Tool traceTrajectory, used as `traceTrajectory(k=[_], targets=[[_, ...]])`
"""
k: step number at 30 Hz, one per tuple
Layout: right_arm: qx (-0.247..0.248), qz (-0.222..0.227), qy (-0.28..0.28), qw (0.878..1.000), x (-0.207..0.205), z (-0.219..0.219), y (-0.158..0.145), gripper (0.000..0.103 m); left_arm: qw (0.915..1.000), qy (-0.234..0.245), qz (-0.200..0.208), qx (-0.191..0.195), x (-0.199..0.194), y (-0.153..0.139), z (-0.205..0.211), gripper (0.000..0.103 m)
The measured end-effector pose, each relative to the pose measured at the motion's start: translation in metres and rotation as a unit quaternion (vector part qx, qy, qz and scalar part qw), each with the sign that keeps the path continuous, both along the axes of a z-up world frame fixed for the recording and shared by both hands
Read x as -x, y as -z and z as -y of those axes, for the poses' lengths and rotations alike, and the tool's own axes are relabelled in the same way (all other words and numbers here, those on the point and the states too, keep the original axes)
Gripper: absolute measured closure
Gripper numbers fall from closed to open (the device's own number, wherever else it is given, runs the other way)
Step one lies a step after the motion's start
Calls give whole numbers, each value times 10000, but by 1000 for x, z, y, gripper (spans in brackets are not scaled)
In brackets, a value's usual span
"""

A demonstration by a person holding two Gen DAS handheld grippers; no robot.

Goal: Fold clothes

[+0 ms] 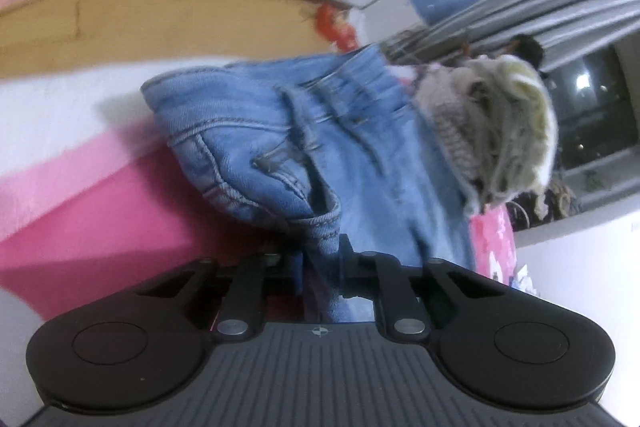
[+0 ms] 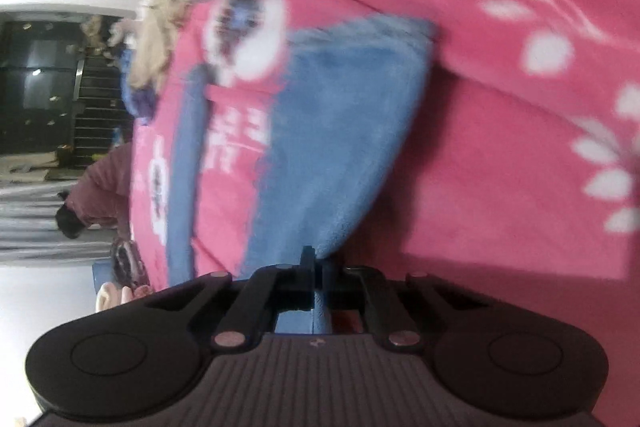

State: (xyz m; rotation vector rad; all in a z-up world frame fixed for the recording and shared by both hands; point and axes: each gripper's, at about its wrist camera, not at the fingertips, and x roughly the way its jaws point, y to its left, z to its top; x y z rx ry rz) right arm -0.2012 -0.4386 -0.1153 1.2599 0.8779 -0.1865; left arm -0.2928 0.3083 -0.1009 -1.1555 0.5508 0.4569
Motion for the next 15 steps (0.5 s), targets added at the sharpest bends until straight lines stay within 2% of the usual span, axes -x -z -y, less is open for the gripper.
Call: traceTrajectory(k=[7, 15], targets=[[747, 843, -391, 9929, -49, -20, -62, 100, 9994, 29, 286, -165, -27, -30, 1, 93], [858, 1271, -383, 9874, -121, -33, -98, 100, 9986, 140, 464, -205, -87, -56, -13, 93]])
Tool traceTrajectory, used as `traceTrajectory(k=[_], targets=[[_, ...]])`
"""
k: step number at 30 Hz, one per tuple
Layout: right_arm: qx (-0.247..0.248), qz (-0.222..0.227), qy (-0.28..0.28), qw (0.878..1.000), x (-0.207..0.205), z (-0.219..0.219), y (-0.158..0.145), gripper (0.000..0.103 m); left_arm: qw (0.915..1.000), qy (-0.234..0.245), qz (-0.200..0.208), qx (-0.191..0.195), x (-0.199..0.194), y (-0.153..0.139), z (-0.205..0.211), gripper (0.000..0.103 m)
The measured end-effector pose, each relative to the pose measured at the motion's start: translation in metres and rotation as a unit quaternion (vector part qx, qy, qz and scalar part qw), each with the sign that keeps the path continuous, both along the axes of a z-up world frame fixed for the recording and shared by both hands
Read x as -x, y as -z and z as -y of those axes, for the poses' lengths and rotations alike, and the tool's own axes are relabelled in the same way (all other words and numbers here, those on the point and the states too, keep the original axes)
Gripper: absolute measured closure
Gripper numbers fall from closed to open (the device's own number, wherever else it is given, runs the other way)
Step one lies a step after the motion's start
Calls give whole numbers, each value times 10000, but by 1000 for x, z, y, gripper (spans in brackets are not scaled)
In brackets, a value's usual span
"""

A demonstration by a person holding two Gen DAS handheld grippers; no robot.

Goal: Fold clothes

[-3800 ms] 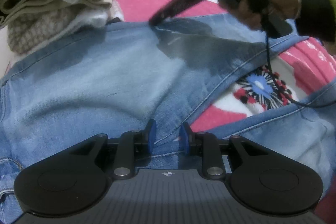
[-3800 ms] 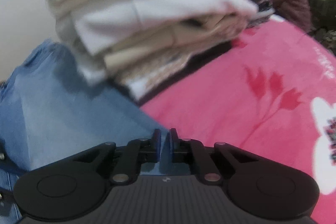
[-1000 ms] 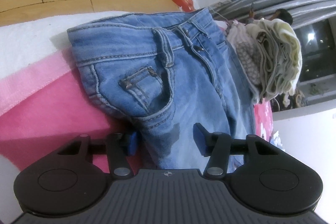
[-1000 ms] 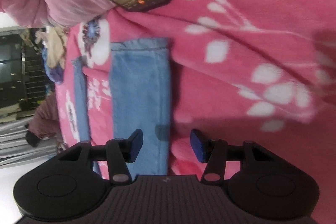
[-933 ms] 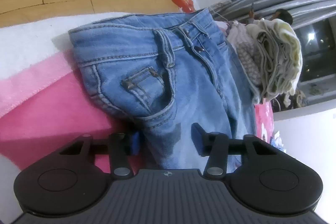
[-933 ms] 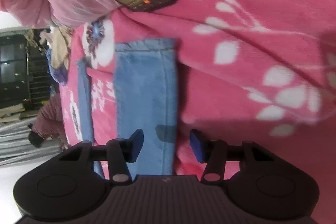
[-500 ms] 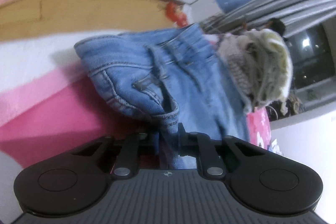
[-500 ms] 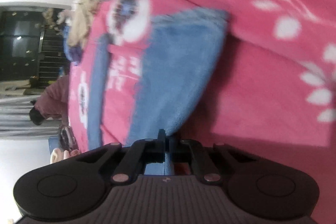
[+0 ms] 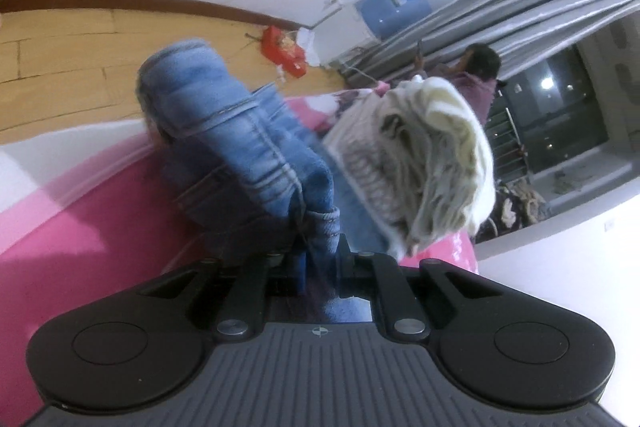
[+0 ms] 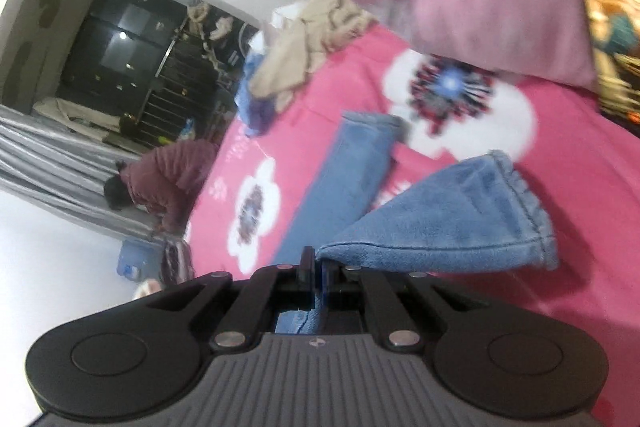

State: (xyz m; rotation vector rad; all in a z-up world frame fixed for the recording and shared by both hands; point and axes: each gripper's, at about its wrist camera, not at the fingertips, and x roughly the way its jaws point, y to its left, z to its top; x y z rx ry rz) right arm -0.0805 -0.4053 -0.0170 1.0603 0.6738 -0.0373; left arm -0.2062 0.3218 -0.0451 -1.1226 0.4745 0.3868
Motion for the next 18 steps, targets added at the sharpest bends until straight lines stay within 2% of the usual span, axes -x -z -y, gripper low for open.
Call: traceTrajectory(k=[5, 12, 15, 16, 18], targets=[[15, 7, 58, 10000, -57, -9, -3, 100, 9996, 4, -265, -27, -48, 0, -8, 93], [110, -302, -4, 9995, -134, -28, 20, 100, 9965, 94, -810, -176, -115, 15, -18, 93], [150, -398, -60, 9991, -159, -34, 28, 100, 9952, 235, -921, -245, -135, 19, -22, 93], [179, -441, -95, 9988, -167, -35, 31, 100, 9948, 354, -929, -227, -142, 21, -25, 92], [170, -549, -195, 9982, -185, -37, 40, 100, 9935, 585, -974, -21, -156, 30, -35, 83]])
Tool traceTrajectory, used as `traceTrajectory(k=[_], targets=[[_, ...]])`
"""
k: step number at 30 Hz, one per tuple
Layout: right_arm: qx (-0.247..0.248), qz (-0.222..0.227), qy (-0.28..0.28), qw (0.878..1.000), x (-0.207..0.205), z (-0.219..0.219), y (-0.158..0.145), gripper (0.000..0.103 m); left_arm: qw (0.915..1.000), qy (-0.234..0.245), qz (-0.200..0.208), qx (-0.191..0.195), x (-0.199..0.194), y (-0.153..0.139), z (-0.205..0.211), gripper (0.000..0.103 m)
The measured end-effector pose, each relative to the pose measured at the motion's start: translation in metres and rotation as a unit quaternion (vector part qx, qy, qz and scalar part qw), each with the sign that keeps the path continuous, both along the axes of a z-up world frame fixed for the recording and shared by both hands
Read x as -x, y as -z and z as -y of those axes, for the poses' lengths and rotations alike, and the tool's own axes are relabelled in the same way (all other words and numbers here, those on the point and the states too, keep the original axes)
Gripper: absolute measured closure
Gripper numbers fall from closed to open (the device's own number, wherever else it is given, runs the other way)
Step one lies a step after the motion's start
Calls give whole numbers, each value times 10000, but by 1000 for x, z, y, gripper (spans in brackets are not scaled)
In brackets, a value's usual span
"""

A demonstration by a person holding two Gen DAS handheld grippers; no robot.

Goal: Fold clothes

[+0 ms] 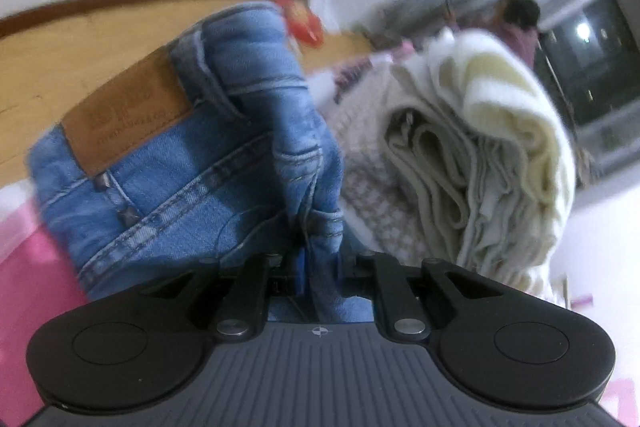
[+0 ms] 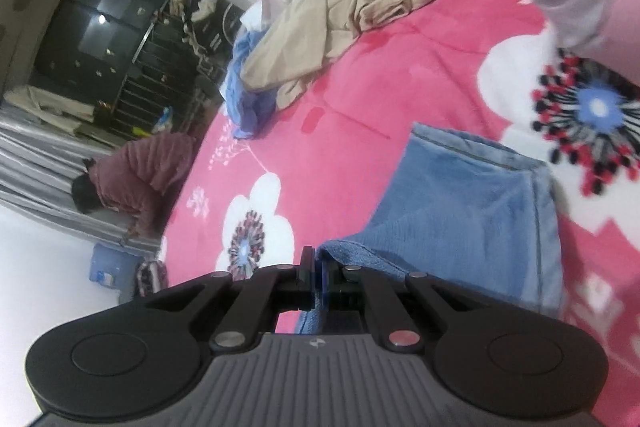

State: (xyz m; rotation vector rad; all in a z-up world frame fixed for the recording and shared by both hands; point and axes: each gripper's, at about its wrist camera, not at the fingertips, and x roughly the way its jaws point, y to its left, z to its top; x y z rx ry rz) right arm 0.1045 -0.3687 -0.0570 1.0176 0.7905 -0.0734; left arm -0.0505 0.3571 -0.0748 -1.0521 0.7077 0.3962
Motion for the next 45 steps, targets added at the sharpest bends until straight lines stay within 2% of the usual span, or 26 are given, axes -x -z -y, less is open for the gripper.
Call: traceTrajectory(k=[2, 5, 6, 7, 9, 12, 15, 18, 20, 23, 26, 27, 29, 32, 34, 35, 37, 39, 43, 45], targets=[[-290, -226, -153, 9992, -20, 3, 17, 99, 9994, 84, 33, 345, -8, 9, -14, 74], [-914, -606, -235, 9937, -40, 12, 44, 94, 9961, 17, 324, 819, -10, 18, -33, 71], [-1101, -658, -294, 9913, -46, 15, 49, 87, 9942, -62, 503, 951, -8, 20, -38, 69], [-1254, -657, -355, 9893, -51, 18, 52, 75, 9915, -156, 682, 1097, -7, 23, -44, 68], [-1532, -670, -443, 9849, -61, 23, 59, 62, 9878, -300, 835, 1280, -7, 29, -53, 66], [-1811, -773, -407, 9796, -74, 28, 73, 56, 9882, -482, 845, 1186, -7, 36, -62, 66], [-2187, -596, -300, 9735, -79, 30, 86, 53, 9874, -495, 1083, 1046, 0, 32, -64, 66], [-2275, -416, -334, 9723, -80, 29, 90, 40, 9887, -428, 1260, 686, 15, 14, -63, 62], [-2231, -504, -433, 9725, -80, 27, 89, 39, 9892, -297, 1327, 537, 26, 1, -62, 56], [-2002, -688, -758, 9744, -72, 27, 73, 35, 9931, -10, 1116, 347, 46, -12, -53, 49], [-1626, -367, -1281, 9777, -49, 27, 41, 33, 9970, 98, 728, 236, 76, -13, -39, 43], [-1644, -176, -1572, 9736, -40, 24, 33, 33, 9978, 81, 612, 236, 87, -11, -33, 39], [-1766, 8, -2323, 9565, -21, 10, 25, 33, 9984, -42, 466, 310, 106, 2, -23, 32], [-1731, -403, -3000, 9372, 3, -26, 47, 33, 9975, -219, 382, 551, 114, 27, -17, 31], [-1672, -761, -3368, 9235, 19, -52, 66, 33, 9967, -265, 530, 553, 108, 38, -18, 31], [-1671, -911, -3425, 9201, 25, -62, 78, 33, 9962, -287, 604, 554, 104, 43, -19, 31], [-1836, -844, -3184, 9262, 30, -74, 101, 35, 9952, -337, 748, 542, 99, 52, -19, 31], [-1972, -517, -2856, 9364, 30, -77, 111, 43, 9943, -413, 865, 465, 97, 54, -17, 32], [-2231, 125, -2251, 9484, 31, -78, 119, 44, 9909, -739, 1067, 352, 99, 56, -10, 34], [-2276, 355, -1970, 9530, 33, -83, 126, 50, 9890, -952, 1097, 287, 101, 56, -6, 41]])
